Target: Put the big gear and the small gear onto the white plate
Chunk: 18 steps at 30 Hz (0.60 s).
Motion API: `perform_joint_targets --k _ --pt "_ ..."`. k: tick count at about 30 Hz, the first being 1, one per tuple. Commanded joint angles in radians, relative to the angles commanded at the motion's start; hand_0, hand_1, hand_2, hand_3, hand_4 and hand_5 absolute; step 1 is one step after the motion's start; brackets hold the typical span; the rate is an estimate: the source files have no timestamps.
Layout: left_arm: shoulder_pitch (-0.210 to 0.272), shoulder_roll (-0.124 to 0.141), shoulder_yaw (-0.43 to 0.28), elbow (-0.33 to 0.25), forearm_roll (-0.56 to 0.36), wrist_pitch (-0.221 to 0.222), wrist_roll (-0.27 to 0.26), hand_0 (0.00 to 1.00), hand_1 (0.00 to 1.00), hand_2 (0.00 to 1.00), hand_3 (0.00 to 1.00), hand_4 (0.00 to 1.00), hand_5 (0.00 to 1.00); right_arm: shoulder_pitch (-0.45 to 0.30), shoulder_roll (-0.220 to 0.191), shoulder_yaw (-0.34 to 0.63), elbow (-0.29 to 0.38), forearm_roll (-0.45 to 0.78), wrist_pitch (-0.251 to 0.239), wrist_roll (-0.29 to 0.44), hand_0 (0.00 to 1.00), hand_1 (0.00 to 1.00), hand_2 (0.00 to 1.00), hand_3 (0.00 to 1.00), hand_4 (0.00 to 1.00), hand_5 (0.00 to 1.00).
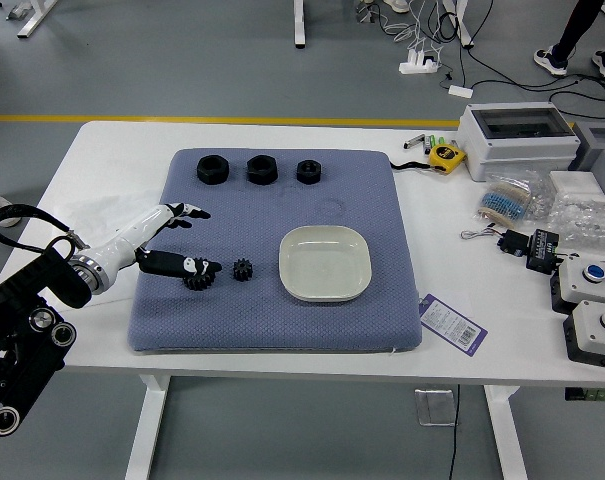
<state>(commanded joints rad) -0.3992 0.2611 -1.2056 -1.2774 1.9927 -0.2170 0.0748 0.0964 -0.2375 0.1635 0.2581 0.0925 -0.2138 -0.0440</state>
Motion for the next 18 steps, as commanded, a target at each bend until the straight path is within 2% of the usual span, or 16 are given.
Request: perform_joint_targets --k 2,7,8,18 --pt "-0.015 0.005 0.026 0.011 0.038 0.012 -0.008 0.739 0.773 0.862 0.836 0.998 0.139 0.001 0.000 0.001 0.000 -0.001 0.000 0.000 0.684 0.656 0.739 0.600 0.807 0.720" --pt "-0.050 0.006 0.076 0.039 0.096 0.037 -0.022 0.739 0.773 0.862 0.836 0.998 0.139 0.003 0.000 0.002 0.000 -0.004 -0.001 -0.002 0.684 0.656 0.739 0.600 0.807 0.720" --pt "-0.059 0.005 0.088 0.046 0.107 0.034 -0.021 0.730 0.769 0.854 0.838 0.998 0.091 0.004 0.000 0.002 0.001 -0.005 -0.001 -0.002 0.684 0.656 0.739 0.600 0.808 0.721" --pt "-0.090 -0.001 0.136 0.086 0.112 0.013 -0.009 0.726 0.759 0.835 0.837 0.998 0.086 0.008 -0.001 0.006 0.001 -0.010 -0.002 -0.005 0.684 0.656 0.739 0.600 0.808 0.721"
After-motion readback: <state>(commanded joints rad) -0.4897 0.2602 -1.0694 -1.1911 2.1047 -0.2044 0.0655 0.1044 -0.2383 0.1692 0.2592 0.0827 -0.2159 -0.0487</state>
